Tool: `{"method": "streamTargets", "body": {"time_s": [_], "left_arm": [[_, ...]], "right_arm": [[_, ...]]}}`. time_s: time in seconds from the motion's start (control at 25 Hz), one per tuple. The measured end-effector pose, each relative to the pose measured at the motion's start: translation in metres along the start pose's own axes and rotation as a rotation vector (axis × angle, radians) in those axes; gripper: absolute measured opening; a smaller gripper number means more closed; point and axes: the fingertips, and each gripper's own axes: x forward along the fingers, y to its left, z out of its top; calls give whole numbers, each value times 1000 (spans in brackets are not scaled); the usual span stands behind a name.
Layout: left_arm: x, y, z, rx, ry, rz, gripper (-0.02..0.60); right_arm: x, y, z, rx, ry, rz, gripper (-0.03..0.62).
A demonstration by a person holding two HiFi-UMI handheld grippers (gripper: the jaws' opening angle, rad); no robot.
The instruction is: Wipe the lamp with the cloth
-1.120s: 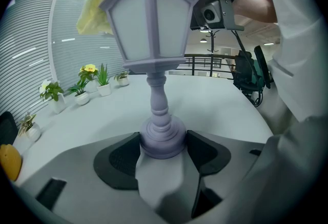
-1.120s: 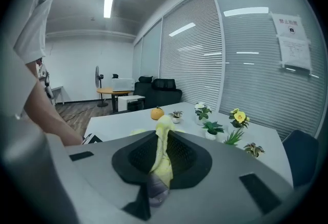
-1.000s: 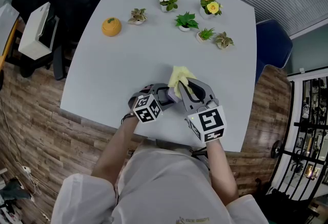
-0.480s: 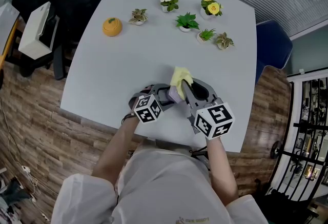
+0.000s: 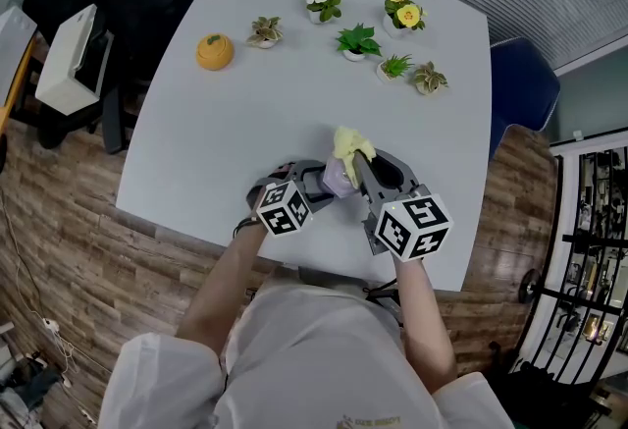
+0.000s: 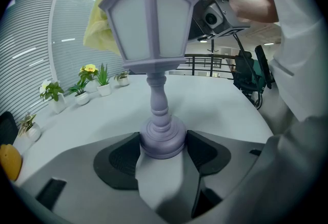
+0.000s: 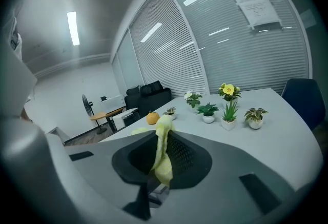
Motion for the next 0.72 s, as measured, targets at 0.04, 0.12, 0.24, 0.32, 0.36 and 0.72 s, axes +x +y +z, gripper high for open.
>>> {"method": "streamTargets", "body": {"time_s": [0.04, 0.12, 0.24, 0.32, 0.36, 0.72], "left_arm": [[0, 0, 0, 1, 0, 0, 296], [0, 0, 0, 1, -1, 1, 296], [1, 0, 0, 1, 0, 1, 296], [2, 0, 0, 0, 0, 0, 296], [2, 0, 0, 1, 0, 0, 296], [1, 0, 0, -1, 0, -1, 296]], "right_arm": [[-1, -1, -1, 10, -2, -2, 51], [-2, -2, -3, 20, -6, 0, 49], [-3, -4, -4, 22, -8, -4, 51], [-5, -7, -6, 27, -8, -11, 49], [-5, -9, -7, 31, -7, -16, 50], [-9, -18, -12, 59, -2, -44, 49]]}}
